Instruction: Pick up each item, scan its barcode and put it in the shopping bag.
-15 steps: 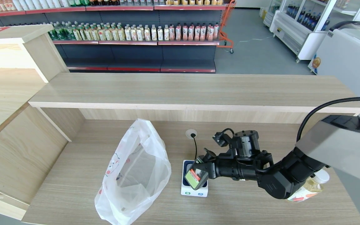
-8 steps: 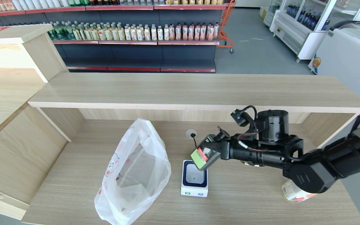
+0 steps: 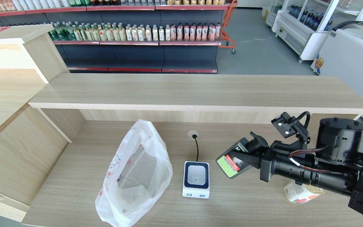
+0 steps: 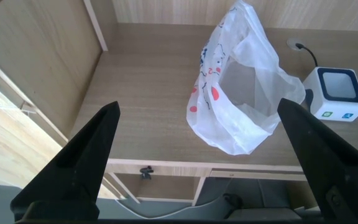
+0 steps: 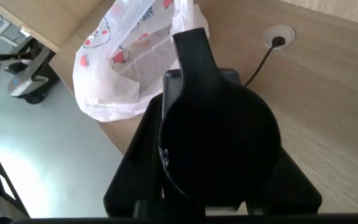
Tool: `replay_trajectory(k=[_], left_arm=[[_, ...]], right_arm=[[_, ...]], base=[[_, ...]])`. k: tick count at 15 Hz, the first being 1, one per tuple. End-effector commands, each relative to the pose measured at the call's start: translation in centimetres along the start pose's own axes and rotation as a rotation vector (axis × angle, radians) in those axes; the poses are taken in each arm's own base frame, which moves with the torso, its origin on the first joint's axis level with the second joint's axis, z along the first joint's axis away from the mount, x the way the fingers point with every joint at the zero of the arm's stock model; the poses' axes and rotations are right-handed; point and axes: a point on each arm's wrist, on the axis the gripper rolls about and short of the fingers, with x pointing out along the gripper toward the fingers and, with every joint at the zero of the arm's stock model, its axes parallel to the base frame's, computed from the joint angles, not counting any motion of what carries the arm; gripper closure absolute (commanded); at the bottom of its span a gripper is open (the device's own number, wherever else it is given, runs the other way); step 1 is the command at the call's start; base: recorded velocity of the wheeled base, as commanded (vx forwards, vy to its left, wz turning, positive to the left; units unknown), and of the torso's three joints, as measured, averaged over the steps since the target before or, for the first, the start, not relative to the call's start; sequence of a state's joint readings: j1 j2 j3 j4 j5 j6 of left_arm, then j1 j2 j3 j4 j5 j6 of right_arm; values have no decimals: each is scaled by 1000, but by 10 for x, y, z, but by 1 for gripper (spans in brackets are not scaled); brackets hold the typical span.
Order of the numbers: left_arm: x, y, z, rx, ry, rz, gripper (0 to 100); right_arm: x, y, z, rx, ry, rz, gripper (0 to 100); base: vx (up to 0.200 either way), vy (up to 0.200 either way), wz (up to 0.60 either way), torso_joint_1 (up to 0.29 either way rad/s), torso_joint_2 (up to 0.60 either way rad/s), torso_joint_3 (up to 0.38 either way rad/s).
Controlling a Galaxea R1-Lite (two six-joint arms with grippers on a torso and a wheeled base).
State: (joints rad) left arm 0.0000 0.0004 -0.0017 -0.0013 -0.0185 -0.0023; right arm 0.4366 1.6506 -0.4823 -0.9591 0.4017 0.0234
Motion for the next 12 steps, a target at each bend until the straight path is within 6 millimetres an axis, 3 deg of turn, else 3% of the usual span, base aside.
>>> replay_trajectory(k=[1, 3, 12], left_arm=[[0, 0, 0, -1, -1, 0, 0], [0, 0, 0, -5, -1, 2, 0], [0, 0, 0, -2, 1, 2, 0]], right_arm=[[-10, 1, -1, 4, -3, -13, 100], [-17, 1, -3, 50, -1, -23, 100], [-15, 2, -4, 154, 24, -16, 100]], base=[[0, 0, 0, 0, 0, 0], [0, 0, 0, 0, 0, 0], [0, 200, 0, 2, 5, 4]])
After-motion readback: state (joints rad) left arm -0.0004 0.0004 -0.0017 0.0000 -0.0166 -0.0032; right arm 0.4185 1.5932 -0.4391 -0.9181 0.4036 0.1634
